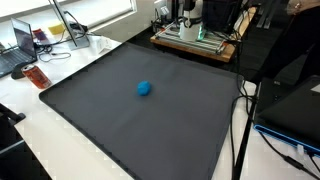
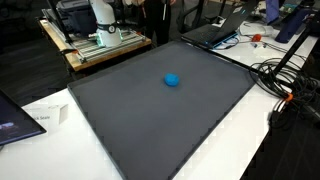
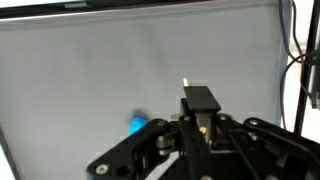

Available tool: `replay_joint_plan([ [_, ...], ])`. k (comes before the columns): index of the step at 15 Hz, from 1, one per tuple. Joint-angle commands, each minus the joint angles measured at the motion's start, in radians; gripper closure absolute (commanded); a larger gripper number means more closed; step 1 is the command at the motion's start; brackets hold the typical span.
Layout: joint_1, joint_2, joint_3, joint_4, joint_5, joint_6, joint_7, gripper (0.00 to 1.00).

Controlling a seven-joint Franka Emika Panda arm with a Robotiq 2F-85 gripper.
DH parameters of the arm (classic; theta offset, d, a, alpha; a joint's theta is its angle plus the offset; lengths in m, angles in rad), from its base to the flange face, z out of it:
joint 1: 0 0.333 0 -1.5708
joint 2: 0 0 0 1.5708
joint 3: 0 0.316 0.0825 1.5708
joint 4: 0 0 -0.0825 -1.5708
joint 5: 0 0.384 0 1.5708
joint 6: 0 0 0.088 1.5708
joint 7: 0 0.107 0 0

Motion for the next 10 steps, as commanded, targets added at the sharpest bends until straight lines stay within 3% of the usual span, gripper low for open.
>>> replay_joint_plan([
  [1, 0.010, 0.002, 0.010, 0.003, -0.028, 0.008, 0.057, 0.88],
  [3, 0.010, 0.003, 0.032, 0.006, -0.051, 0.014, 0.115, 0.88],
  [9, 0.004, 0.007, 0.032, 0.008, -0.055, 0.015, 0.126, 0.88],
  [10, 0.004, 0.007, 0.032, 0.008, -0.055, 0.015, 0.126, 0.97],
])
